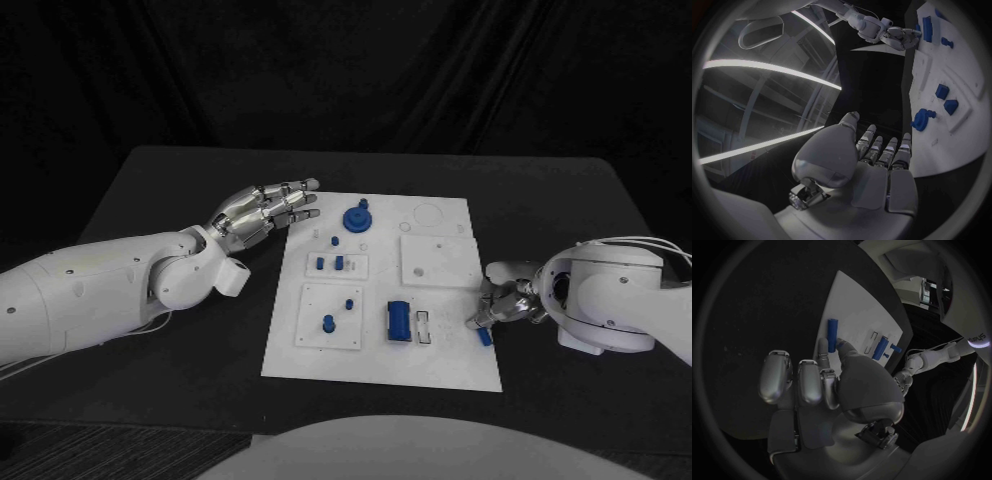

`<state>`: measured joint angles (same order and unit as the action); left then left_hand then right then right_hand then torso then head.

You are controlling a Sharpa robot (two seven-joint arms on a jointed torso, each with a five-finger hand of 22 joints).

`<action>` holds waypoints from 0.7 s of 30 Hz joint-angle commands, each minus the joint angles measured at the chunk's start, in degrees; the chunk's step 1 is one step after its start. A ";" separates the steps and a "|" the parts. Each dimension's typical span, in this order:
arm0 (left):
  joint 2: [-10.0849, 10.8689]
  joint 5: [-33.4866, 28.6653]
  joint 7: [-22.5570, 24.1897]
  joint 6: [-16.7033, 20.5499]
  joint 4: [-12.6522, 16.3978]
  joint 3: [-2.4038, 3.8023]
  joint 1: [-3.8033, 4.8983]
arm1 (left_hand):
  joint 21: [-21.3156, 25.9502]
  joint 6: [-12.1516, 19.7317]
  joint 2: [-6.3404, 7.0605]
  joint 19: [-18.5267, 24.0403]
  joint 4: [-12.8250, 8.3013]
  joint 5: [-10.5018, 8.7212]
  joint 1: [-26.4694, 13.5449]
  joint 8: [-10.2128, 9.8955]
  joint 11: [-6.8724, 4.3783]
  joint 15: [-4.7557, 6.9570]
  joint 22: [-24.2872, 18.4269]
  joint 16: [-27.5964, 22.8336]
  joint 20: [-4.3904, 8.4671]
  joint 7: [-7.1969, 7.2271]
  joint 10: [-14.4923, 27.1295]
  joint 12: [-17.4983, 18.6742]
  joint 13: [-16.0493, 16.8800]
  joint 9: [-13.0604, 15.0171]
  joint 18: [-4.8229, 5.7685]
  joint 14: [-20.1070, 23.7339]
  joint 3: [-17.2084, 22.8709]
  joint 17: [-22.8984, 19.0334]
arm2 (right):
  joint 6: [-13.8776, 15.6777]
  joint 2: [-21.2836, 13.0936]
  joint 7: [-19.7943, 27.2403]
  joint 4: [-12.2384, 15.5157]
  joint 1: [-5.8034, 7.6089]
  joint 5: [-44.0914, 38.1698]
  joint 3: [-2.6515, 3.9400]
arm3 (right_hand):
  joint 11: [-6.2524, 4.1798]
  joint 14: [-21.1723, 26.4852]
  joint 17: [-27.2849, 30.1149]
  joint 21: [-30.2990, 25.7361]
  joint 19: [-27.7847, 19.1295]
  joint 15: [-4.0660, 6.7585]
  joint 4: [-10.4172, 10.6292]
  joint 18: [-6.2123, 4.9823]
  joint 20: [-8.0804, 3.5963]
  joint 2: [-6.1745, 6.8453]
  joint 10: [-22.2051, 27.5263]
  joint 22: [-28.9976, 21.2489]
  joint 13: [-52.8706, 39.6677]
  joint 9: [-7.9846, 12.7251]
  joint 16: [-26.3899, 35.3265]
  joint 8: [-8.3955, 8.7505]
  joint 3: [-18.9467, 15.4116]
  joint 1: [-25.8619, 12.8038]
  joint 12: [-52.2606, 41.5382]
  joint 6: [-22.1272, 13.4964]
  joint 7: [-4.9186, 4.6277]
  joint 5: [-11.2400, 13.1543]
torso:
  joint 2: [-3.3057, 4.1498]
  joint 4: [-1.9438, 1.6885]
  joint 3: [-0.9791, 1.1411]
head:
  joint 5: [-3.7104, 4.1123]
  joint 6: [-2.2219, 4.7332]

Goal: Assemble the parts on the task board

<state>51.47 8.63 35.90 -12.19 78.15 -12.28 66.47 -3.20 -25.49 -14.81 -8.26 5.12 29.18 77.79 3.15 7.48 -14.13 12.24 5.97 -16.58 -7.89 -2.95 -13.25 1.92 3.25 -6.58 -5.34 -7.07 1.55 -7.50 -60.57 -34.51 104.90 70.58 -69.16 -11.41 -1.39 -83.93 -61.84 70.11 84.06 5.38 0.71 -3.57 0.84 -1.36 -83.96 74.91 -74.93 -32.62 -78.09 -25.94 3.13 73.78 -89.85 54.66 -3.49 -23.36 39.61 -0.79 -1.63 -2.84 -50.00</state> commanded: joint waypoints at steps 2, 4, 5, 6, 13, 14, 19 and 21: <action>-0.02 -0.32 0.21 -0.85 0.11 0.05 -0.09 | -0.17 0.10 -0.59 -0.25 0.00 0.34 0.25 0.15 0.49 -0.30 -0.09 0.17 -0.08 -0.45 0.12 -0.32 0.04 0.01 0.30 0.06 0.48 0.03 | 2.08 0.13 0.64 -0.08 -0.79 -0.40 -0.51 | 0.77 -1.84 0.08 0.24 0.27 -0.79 -8.65 -0.43 0.69 -0.41 -6.04 9.76 -15.07 7.16 -0.12 4.81 10.76 0.98 -0.15 0.43 -0.64 -5.62 | 0.01 0.00 0.03 | -0.06 0.00; -0.02 -0.32 0.15 -0.87 0.09 0.05 -0.10 | -0.17 0.17 -0.75 -0.26 -0.23 0.34 0.33 0.13 0.52 -0.31 -0.13 0.21 -0.08 -0.45 0.13 -0.33 0.04 0.00 0.31 0.05 0.86 0.03 | 3.21 0.05 1.39 0.04 -0.80 0.20 -0.51 | 0.87 -1.78 0.15 0.37 0.23 -0.94 -10.57 -0.43 0.82 0.46 -6.04 9.81 -15.07 8.00 -0.17 5.35 16.17 -0.85 -0.15 0.83 -0.88 -9.08 | 0.01 0.02 0.03 | -0.11 0.00; -0.03 -0.32 0.13 -0.88 0.08 0.05 -0.11 | -0.17 0.18 -0.77 -0.26 -0.25 0.34 0.34 0.13 0.53 -0.31 -0.14 0.22 -0.08 -0.45 0.13 -0.33 0.04 -0.01 0.31 0.05 0.90 0.04 | 3.74 0.00 1.68 0.11 -0.80 0.60 -0.51 | 0.93 -1.76 0.18 0.40 0.22 -0.93 -10.91 -0.44 0.81 0.79 -6.04 9.81 -15.07 8.20 -0.18 5.41 17.73 -1.68 -0.15 1.09 -0.87 -10.09 | 0.00 0.02 0.02 | -0.11 0.00; -0.04 -0.32 0.10 -0.90 0.07 0.05 -0.11 | -0.16 0.18 -0.79 -0.26 -0.30 0.33 0.36 0.13 0.53 -0.31 -0.15 0.21 -0.08 -0.45 0.13 -0.31 0.04 -0.01 0.32 0.06 0.97 0.03 | 4.49 -0.09 2.05 0.21 -0.80 1.21 -0.50 | 0.82 -1.78 0.08 0.47 0.20 -0.82 -11.17 -0.40 0.93 1.25 -6.04 9.81 -15.07 8.52 -0.28 5.59 19.99 -3.16 -0.15 1.20 -0.94 -11.79 | 0.00 0.03 0.02 | -0.11 0.00; -0.09 -0.32 -0.12 -1.00 0.02 0.05 -0.13 | -0.17 0.17 -0.72 -0.27 -0.58 0.23 0.41 0.13 0.57 -0.32 -0.19 0.24 -0.08 -0.47 0.13 -0.34 0.04 -0.01 0.33 0.07 1.28 0.04 | 7.99 -1.16 3.65 1.09 -0.10 8.89 -0.49 | 0.75 -1.97 -0.57 1.29 0.41 -0.80 -10.59 -0.31 0.78 2.11 -6.04 9.96 -15.07 8.86 -0.79 5.43 23.09 -6.96 -0.15 1.65 -0.63 -11.60 | 0.01 -0.05 -0.02 | -0.27 0.00; -0.09 -0.32 -0.15 -1.02 -0.01 0.05 -0.13 | -0.17 0.17 -0.72 -0.27 -0.58 0.23 0.41 0.13 0.57 -0.32 -0.19 0.24 -0.08 -0.47 0.13 -0.34 0.04 -0.01 0.33 0.07 1.28 0.04 | 8.12 -1.17 3.73 1.05 0.26 10.95 -0.49 | 0.73 -1.98 -0.63 1.38 0.43 -0.80 -10.28 -0.30 0.78 2.28 -6.04 9.98 -15.07 8.89 -0.85 5.45 23.01 -7.56 -0.15 1.47 -0.61 -11.03 | 0.01 -0.03 -0.02 | -0.25 0.00; -0.13 -0.32 -0.20 -1.06 -0.17 0.05 -0.13 | -0.18 -0.01 -0.55 -0.31 -0.78 0.18 0.40 0.17 0.57 -0.32 -0.19 0.28 -0.08 -0.52 0.10 -0.40 0.05 0.02 0.33 0.04 1.40 0.04 | 8.23 -0.83 3.79 0.72 1.55 20.77 -0.48 | 0.71 -2.03 -0.87 1.57 0.48 -0.78 -9.48 -0.27 0.76 2.41 -6.04 10.01 -15.07 8.92 -1.02 5.46 22.89 -8.87 -0.15 1.02 -0.55 -11.01 | -0.01 -0.05 0.00 | -0.27 0.00; -0.12 -0.32 -0.21 -1.05 -0.19 0.05 -0.13 | -0.18 -0.01 -0.55 -0.31 -0.78 0.18 0.40 0.17 0.57 -0.32 -0.19 0.28 -0.08 -0.52 0.10 -0.40 0.05 0.02 0.33 0.04 1.40 0.04 | 8.22 -0.51 3.78 0.50 1.86 24.34 -0.48 | 0.71 -2.05 -0.95 1.71 0.52 -0.78 -9.32 -0.24 0.76 2.49 -6.04 10.04 -15.07 8.93 -1.08 5.46 22.86 -9.18 -0.15 0.91 -0.54 -11.13 | 0.01 -0.05 -0.01 | -0.32 0.00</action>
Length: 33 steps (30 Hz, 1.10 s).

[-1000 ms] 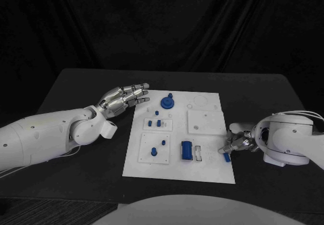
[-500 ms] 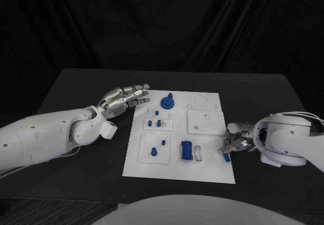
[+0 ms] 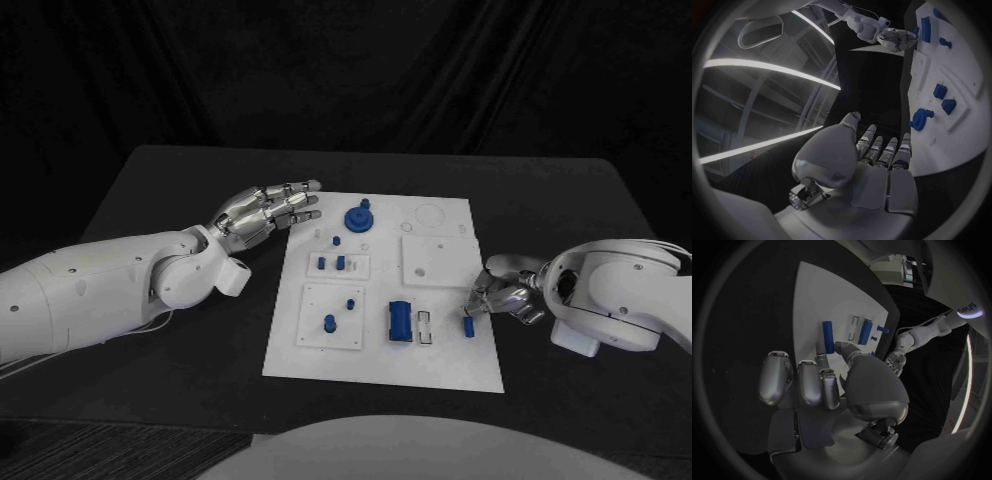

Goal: Assemble the parts on the task board

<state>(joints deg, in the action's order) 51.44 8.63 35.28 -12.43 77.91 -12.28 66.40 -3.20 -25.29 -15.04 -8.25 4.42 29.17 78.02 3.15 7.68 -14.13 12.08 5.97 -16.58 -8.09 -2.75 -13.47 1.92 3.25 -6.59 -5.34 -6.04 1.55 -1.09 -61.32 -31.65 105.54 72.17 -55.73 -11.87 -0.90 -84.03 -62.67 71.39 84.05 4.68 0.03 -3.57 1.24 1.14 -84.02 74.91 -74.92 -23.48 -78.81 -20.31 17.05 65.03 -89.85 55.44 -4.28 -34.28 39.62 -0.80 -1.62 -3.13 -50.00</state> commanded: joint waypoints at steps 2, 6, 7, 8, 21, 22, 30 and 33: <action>-0.07 -0.32 0.37 -0.80 0.04 0.04 -0.07 | -0.19 -0.28 -0.23 -0.35 -0.14 0.16 0.12 0.18 0.36 -0.33 0.00 0.30 -0.08 -0.35 -0.12 -0.20 0.06 0.03 0.35 0.03 0.41 0.05 | 1.76 0.53 0.92 -0.36 0.45 13.34 -0.02 | 0.21 -1.94 -0.04 0.36 0.51 -0.07 -8.52 -0.26 0.36 0.01 -5.98 10.03 -15.08 -0.21 -0.34 -0.18 8.93 -0.63 -0.15 0.07 0.25 -0.31 | 0.03 -0.02 -0.01 | -0.10 0.00; -0.05 -0.32 0.33 -0.80 0.01 0.04 -0.07 | -0.19 -0.28 -0.23 -0.35 -0.14 0.16 0.12 0.18 0.36 -0.33 0.00 0.30 -0.08 -0.35 -0.12 -0.20 0.06 0.03 0.35 0.03 0.41 0.05 | 1.64 1.17 0.97 -0.81 0.63 15.88 -0.02 | 0.20 -1.94 -0.05 0.31 0.49 -0.07 -8.36 -0.28 0.36 0.01 -5.98 10.01 -15.08 -0.19 -0.36 -0.15 8.96 -0.91 -0.15 -0.10 0.26 -0.49 | 0.02 -0.02 -0.04 | -0.09 0.00; -0.08 -0.32 0.33 -0.83 -0.02 0.04 -0.07 | -0.19 -0.28 -0.23 -0.35 -0.14 0.16 0.12 0.18 0.36 -0.33 0.00 0.30 -0.08 -0.35 -0.12 -0.20 0.06 0.03 0.35 0.03 0.41 0.05 | 1.65 1.48 1.02 -1.00 0.66 16.39 -0.03 | 0.21 -1.94 -0.05 0.31 0.49 -0.07 -8.26 -0.28 0.36 0.03 -5.98 10.01 -15.08 -0.17 -0.37 -0.12 8.94 -1.07 -0.15 -0.22 0.25 -0.45 | 0.02 -0.01 -0.03 | -0.07 0.00; -0.11 -0.32 0.34 -0.87 -0.05 0.04 -0.07 | -0.19 -0.28 -0.17 -0.35 -0.18 0.13 0.07 0.19 0.37 -0.33 -0.03 0.32 -0.08 -0.36 -0.13 -0.22 0.06 0.03 0.35 0.02 0.43 0.06 | 1.64 1.73 1.05 -1.14 0.67 16.62 -0.03 | 0.22 -1.95 -0.11 0.31 0.49 -0.08 -7.96 -0.28 0.37 0.00 -5.98 10.00 -15.08 -0.16 -0.42 -0.13 8.85 -1.44 -0.15 -0.36 0.25 -0.11 | 0.03 0.01 -0.03 | -0.07 0.00; -0.30 -0.32 0.91 -1.64 -0.36 0.04 -0.07 | -0.24 -0.71 -0.02 -0.48 0.32 -0.68 -1.24 0.32 0.58 -0.31 -0.08 0.44 -0.06 -0.49 -0.36 -0.58 0.11 0.10 0.35 -0.02 0.59 0.07 | 1.37 5.26 1.49 -3.48 -0.02 16.09 -0.04 | 0.34 -1.82 0.38 -0.21 0.27 -0.19 -6.42 -0.38 0.47 -0.21 -5.98 9.83 -15.08 -0.14 -0.31 -0.18 7.32 -2.68 -0.15 -1.66 0.15 0.02 | 0.05 -0.03 0.03 | 0.01 0.00; -0.29 -0.32 0.96 -1.69 -0.40 0.04 -0.07 | -0.24 -0.71 -0.02 -0.48 0.32 -0.68 -1.24 0.32 0.58 -0.31 -0.08 0.44 -0.06 -0.49 -0.36 -0.58 0.11 0.10 0.35 -0.02 0.59 0.07 | 1.46 5.44 1.49 -3.66 -0.11 15.85 -0.04 | 0.34 -1.81 0.40 -0.25 0.25 -0.20 -6.24 -0.39 0.47 -0.28 -5.98 9.81 -15.08 -0.15 -0.31 -0.23 6.98 -2.75 -0.15 -1.77 0.16 0.50 | 0.04 -0.03 0.03 | 0.00 0.00; -0.29 -0.32 1.14 -2.13 -0.61 0.04 -0.08 | -0.23 -0.57 -0.03 -0.46 0.48 -0.79 -1.53 0.29 0.61 -0.26 -0.16 0.40 -0.04 -0.46 -0.34 -0.47 0.09 0.07 0.33 0.03 0.60 0.05 | 1.60 6.67 1.37 -4.76 -0.90 13.92 -0.05 | 0.31 -1.75 0.68 -0.45 0.17 -0.18 -5.70 -0.44 0.48 -0.54 -5.98 9.74 -15.08 -0.13 -0.23 -0.43 5.69 -2.64 -0.15 -2.17 0.22 3.03 | 0.02 0.00 -0.03 | -0.20 0.00; -0.31 -0.32 1.15 -2.26 -0.62 0.04 -0.08 | -0.23 -0.57 -0.03 -0.46 0.48 -0.79 -1.53 0.29 0.61 -0.26 -0.16 0.40 -0.04 -0.46 -0.34 -0.47 0.09 0.07 0.33 0.03 0.60 0.05 | 1.21 7.03 1.18 -4.97 -1.12 13.74 -0.05 | 0.32 -1.72 0.82 -0.54 0.14 -0.19 -5.48 -0.45 0.49 -0.63 -5.98 9.72 -15.08 -0.07 -0.18 -0.42 5.29 -2.63 -0.15 -2.34 0.21 4.03 | 0.00 -0.01 -0.02 | -0.22 0.00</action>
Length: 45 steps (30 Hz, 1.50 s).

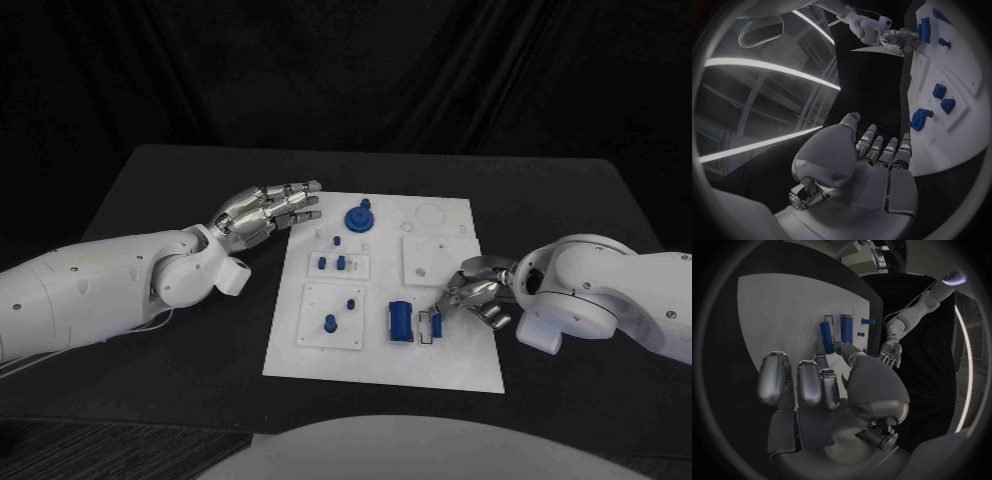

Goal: Assemble the parts on the task board

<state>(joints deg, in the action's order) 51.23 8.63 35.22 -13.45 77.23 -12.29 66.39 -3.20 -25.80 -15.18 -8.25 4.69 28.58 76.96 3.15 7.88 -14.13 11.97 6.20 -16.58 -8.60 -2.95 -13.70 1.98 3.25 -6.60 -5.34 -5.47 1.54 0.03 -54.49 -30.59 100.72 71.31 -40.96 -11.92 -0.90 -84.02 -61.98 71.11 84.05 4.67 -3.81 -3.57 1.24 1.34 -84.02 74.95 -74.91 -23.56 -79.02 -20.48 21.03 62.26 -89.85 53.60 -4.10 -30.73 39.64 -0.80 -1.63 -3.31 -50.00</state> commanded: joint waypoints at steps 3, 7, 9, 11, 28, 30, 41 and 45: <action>-0.12 -0.32 1.17 -1.38 0.06 0.06 -0.06 | -0.24 0.04 0.12 -0.46 0.31 -0.25 -0.62 0.27 0.42 -0.24 -0.07 0.16 -0.04 0.05 -0.11 -0.17 0.02 0.06 0.33 0.06 0.03 0.05 | -0.25 0.64 -0.04 -0.34 -0.52 -1.14 0.00 | 0.35 -1.71 0.16 -0.52 0.05 -0.19 -1.42 -0.51 0.51 -0.87 -5.98 9.60 -15.09 0.08 0.05 -0.21 0.98 0.09 -0.15 -0.67 -0.01 1.18 | -0.03 0.03 0.00 | -0.01 0.00; -0.11 -0.32 1.11 -1.50 0.07 0.06 -0.07 | -0.24 0.04 0.12 -0.46 0.31 -0.25 -0.62 0.27 0.42 -0.24 -0.07 0.16 -0.04 0.05 -0.11 -0.17 0.02 0.06 0.33 0.06 0.03 0.05 | -0.51 1.05 -0.13 -0.45 -0.73 -1.19 0.00 | 0.38 -1.71 0.16 -0.59 0.02 -0.22 -1.19 -0.52 0.53 -0.92 -5.98 9.58 -15.09 0.14 0.05 -0.20 0.71 0.01 -0.15 -0.75 -0.02 1.74 | -0.03 0.02 0.00 | -0.01 0.00; -0.10 -0.32 1.07 -1.53 0.06 0.06 -0.07 | -0.24 0.04 0.12 -0.46 0.31 -0.25 -0.62 0.27 0.42 -0.24 -0.07 0.16 -0.04 0.05 -0.11 -0.17 0.02 0.06 0.33 0.06 0.03 0.05 | -0.58 1.20 -0.15 -0.47 -0.78 -1.21 0.00 | 0.39 -1.68 0.30 -0.68 -0.02 -0.23 -0.96 -0.53 0.54 -0.97 -5.98 9.55 -15.09 0.18 0.10 -0.21 0.48 -0.11 -0.15 -0.77 -0.03 2.14 | -0.01 0.01 0.00 | -0.01 0.00; -0.09 -0.32 1.01 -1.59 0.04 0.06 -0.07 | -0.24 0.04 0.12 -0.46 0.31 -0.25 -0.62 0.27 0.42 -0.24 -0.07 0.16 -0.04 0.05 -0.11 -0.17 0.02 0.06 0.33 0.06 0.03 0.05 | -0.60 1.34 -0.13 -0.49 -0.82 -1.22 0.00 | 0.39 -1.67 0.33 -0.71 -0.03 -0.24 -0.85 -0.54 0.55 -1.02 -5.98 9.54 -15.09 0.19 0.11 -0.25 0.40 -0.16 -0.15 -0.70 -0.01 2.28 | -0.01 -0.01 0.01 | 0.01 0.00; -0.20 -0.32 0.14 -2.18 -0.11 0.06 -0.08 | -0.18 0.32 0.07 -0.34 0.45 -0.30 -0.89 0.20 0.45 -0.25 -0.27 0.03 -0.04 0.05 0.03 0.12 -0.04 0.01 0.32 0.22 0.11 0.01 | -1.39 1.64 -0.39 -0.63 -0.88 -1.23 0.01 | 0.02 -1.67 0.34 -0.78 -0.05 0.01 0.53 -0.57 0.42 -1.21 -5.98 9.52 -15.09 0.11 0.11 -1.02 -0.57 -1.26 -0.15 0.56 0.48 2.65 | -0.04 0.02 0.01 | -0.17 0.00; -0.21 -0.32 0.05 -2.23 -0.13 0.06 -0.08 | -0.18 0.32 0.07 -0.34 0.45 -0.30 -0.89 0.20 0.45 -0.25 -0.27 0.03 -0.04 0.05 0.03 0.12 -0.04 0.01 0.32 0.22 0.11 0.01 | -1.77 1.66 -0.61 -0.59 -0.88 -1.23 0.01 | -0.07 -1.68 0.32 -0.74 -0.03 0.07 0.76 -0.56 0.37 -1.17 -5.98 9.54 -15.09 0.12 0.10 -1.08 -0.78 -1.48 -0.15 0.62 0.58 3.34 | -0.03 0.02 0.02 | -0.13 0.00; -0.36 -0.32 -0.45 -2.69 -0.23 0.06 -0.09 | -0.15 0.21 0.02 -0.27 0.48 -0.29 -0.98 0.21 0.43 -0.28 -0.37 0.00 -0.05 -0.05 0.09 0.18 -0.05 0.03 0.34 0.28 0.20 0.00 | -3.69 1.77 -1.95 -0.56 -0.88 -1.23 0.01 | -0.14 -1.64 0.74 -1.12 -0.09 0.18 2.72 -0.60 0.21 -1.10 -5.98 9.44 -15.09 0.58 0.27 -0.99 -2.59 -2.72 -0.15 0.57 0.66 11.64 | -0.01 0.00 -0.01 | -0.18 0.00; -0.37 -0.32 -0.64 -2.80 -0.26 0.06 -0.09 | -0.16 0.16 0.00 -0.29 0.48 -0.28 -0.99 0.22 0.42 -0.29 -0.35 0.02 -0.05 -0.08 0.10 0.18 -0.05 0.03 0.34 0.27 0.23 0.00 | -4.05 1.77 -2.22 -0.53 -0.88 -1.23 0.01 | -0.13 -1.63 0.78 -1.22 -0.11 0.18 2.81 -0.62 0.21 -1.06 -5.98 9.42 -15.09 0.62 0.29 -0.96 -2.71 -2.76 -0.15 0.55 0.65 12.02 | -0.01 0.01 0.00 | -0.19 0.00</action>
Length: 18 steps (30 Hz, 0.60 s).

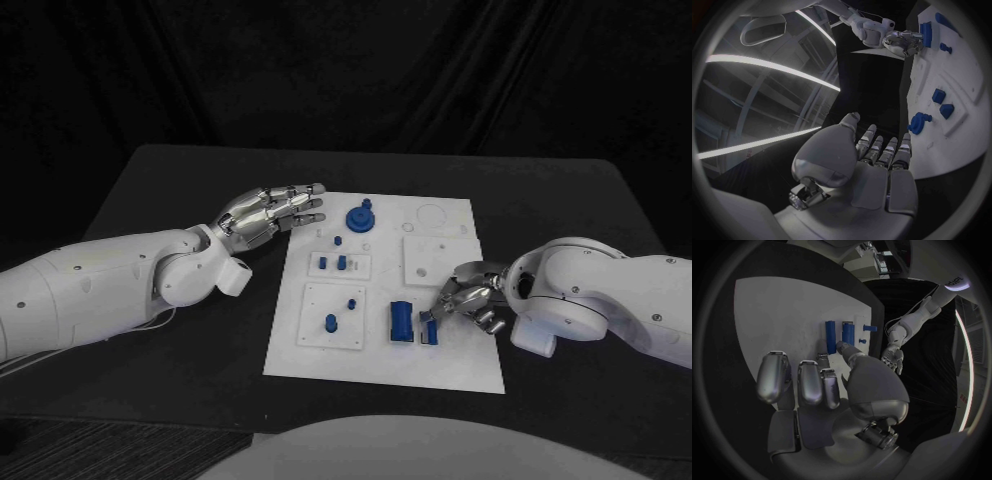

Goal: Assemble the parts on the task board

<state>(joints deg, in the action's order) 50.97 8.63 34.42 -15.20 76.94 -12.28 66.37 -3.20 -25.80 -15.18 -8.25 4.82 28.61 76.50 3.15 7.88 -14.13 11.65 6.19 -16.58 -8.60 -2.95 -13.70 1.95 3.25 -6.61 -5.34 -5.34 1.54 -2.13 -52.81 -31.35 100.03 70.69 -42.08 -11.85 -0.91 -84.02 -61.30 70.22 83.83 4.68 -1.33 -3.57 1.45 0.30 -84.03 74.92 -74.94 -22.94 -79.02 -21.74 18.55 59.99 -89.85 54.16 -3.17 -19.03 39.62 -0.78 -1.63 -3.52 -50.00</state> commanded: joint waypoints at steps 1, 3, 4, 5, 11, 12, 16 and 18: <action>-0.11 -0.32 0.13 -1.07 0.04 0.04 -0.07 | -0.16 0.16 0.01 -0.29 0.34 -0.30 -0.54 0.22 0.43 -0.29 -0.03 0.02 -0.05 -0.08 0.09 0.18 -0.02 0.03 0.35 0.27 0.10 0.00 | -1.96 0.10 -1.51 0.16 -0.25 -0.10 -0.06 | -0.12 -1.63 0.10 -0.33 0.10 0.17 0.33 -0.62 0.00 -0.02 -5.97 9.44 -15.06 0.01 0.29 0.30 -0.23 -0.49 -0.15 -0.01 -0.28 0.32 | 0.00 0.00 0.00 | 0.01 0.00; -0.12 -0.32 0.07 -1.13 0.03 0.04 -0.07 | -0.15 0.05 -0.02 -0.27 0.33 -0.28 -0.55 0.24 0.42 -0.30 -0.06 0.03 -0.06 -0.15 0.11 0.18 -0.02 0.05 0.35 0.27 0.16 0.00 | -2.05 0.12 -1.57 0.18 -0.25 -0.10 -0.06 | -0.10 -1.61 0.22 -0.41 0.08 0.15 0.54 -0.63 0.01 0.02 -5.97 9.42 -15.06 0.08 0.34 0.34 -0.46 -0.64 -0.15 -0.04 -0.31 1.02 | -0.02 0.01 0.00 | -0.02 0.00; -0.12 -0.32 0.04 -1.15 0.03 0.04 -0.07 | -0.15 0.05 -0.02 -0.27 0.33 -0.28 -0.55 0.24 0.42 -0.30 -0.06 0.03 -0.06 -0.15 0.11 0.18 -0.02 0.05 0.35 0.27 0.16 0.00 | -2.08 0.13 -1.59 0.18 -0.25 -0.10 -0.06 | -0.09 -1.61 0.24 -0.41 0.08 0.14 0.68 -0.63 0.02 0.01 -5.97 9.42 -15.06 0.11 0.35 0.36 -0.56 -0.74 -0.15 -0.04 -0.33 1.37 | -0.02 0.00 0.00 | -0.02 0.00; -0.12 -0.32 0.02 -1.17 0.03 0.04 -0.07 | -0.15 0.05 -0.02 -0.27 0.33 -0.28 -0.55 0.24 0.42 -0.30 -0.06 0.03 -0.06 -0.15 0.11 0.18 -0.02 0.05 0.35 0.27 0.16 0.00 | -2.10 0.14 -1.61 0.18 -0.25 -0.10 -0.06 | -0.09 -1.61 0.23 -0.42 0.08 0.14 0.73 -0.63 0.02 0.01 -5.97 9.42 -15.06 0.13 0.35 0.37 -0.62 -0.76 -0.15 -0.04 -0.33 1.53 | -0.02 -0.01 0.00 | -0.02 0.00; -0.17 -0.32 -0.10 -1.34 0.00 0.04 -0.08 | -0.15 -0.03 -0.04 -0.27 0.30 -0.25 -0.54 0.26 0.41 -0.32 -0.07 0.03 -0.06 -0.22 0.11 0.18 -0.02 0.06 0.36 0.28 0.24 0.01 | -1.99 0.19 -1.60 0.09 -0.25 -0.10 -0.06 | -0.01 -1.60 0.35 -0.54 0.07 0.07 1.71 -0.64 0.07 0.05 -5.97 9.40 -15.06 0.36 0.40 0.48 -1.59 -1.49 -0.15 -0.02 -0.40 4.93 | 0.02 -0.03 0.00 | 0.03 0.00; -0.18 -0.32 -0.12 -1.36 -0.01 0.04 -0.08 | -0.15 -0.03 -0.04 -0.27 0.30 -0.25 -0.54 0.26 0.41 -0.32 -0.07 0.03 -0.06 -0.22 0.11 0.18 -0.02 0.06 0.36 0.28 0.24 0.01 | -1.89 0.19 -1.55 0.06 -0.25 -0.10 -0.06 | 0.00 -1.60 0.34 -0.58 0.06 0.07 1.89 -0.65 0.08 0.02 -5.97 9.39 -15.06 0.40 0.40 0.48 -1.74 -1.60 -0.15 0.01 -0.41 5.31 | 0.01 -0.03 -0.01 | 0.02 0.00; -0.20 -0.32 -0.20 -1.45 -0.03 0.04 -0.09 | -0.15 -0.16 -0.10 -0.27 0.23 -0.19 -0.51 0.30 0.42 -0.35 -0.09 0.04 -0.07 -0.31 0.11 0.15 -0.02 0.09 0.38 0.28 0.38 0.01 | -1.39 0.21 -1.33 -0.07 -0.25 -0.10 -0.06 | -0.01 -1.59 0.45 -0.54 0.07 0.06 1.96 -0.64 0.08 -0.11 -5.97 9.40 -15.06 0.41 0.44 0.49 -1.74 -1.59 -0.15 0.02 -0.40 5.37 | 0.01 -0.01 0.00 | -0.06 0.00; -0.20 -0.32 -0.24 -1.49 -0.03 0.04 -0.09 | -0.14 -0.34 -0.13 -0.26 0.17 -0.14 -0.48 0.34 0.43 -0.36 -0.10 0.04 -0.07 -0.36 0.11 0.14 -0.01 0.11 0.38 0.29 0.47 0.01 | -1.22 0.21 -1.24 -0.12 -0.25 -0.10 -0.06 | -0.01 -1.59 0.47 -0.69 0.03 0.06 2.05 -0.67 0.09 -0.27 -5.97 9.36 -15.06 0.43 0.45 0.49 -1.71 -1.58 -0.15 0.02 -0.39 5.37 | 0.00 0.00 0.00 | -0.01 0.00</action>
<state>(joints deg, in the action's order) 50.89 8.63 33.79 -15.75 76.84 -12.29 66.35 -3.20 -26.01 -15.18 -8.25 4.99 28.61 76.50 3.15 7.88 -14.34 11.59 6.19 -16.58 -8.81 -2.95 -13.69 1.95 3.29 -6.61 -5.13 -5.18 1.54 -3.18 -52.63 -32.01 99.95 70.61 -42.10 -11.91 -0.91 -84.02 -60.91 69.79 83.83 4.68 0.39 -3.56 1.45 0.19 -84.03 74.91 -74.92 -22.59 -78.80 -21.51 16.83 58.68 -89.85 54.17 -3.15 -13.92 39.62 -0.80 -1.63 -3.55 -50.00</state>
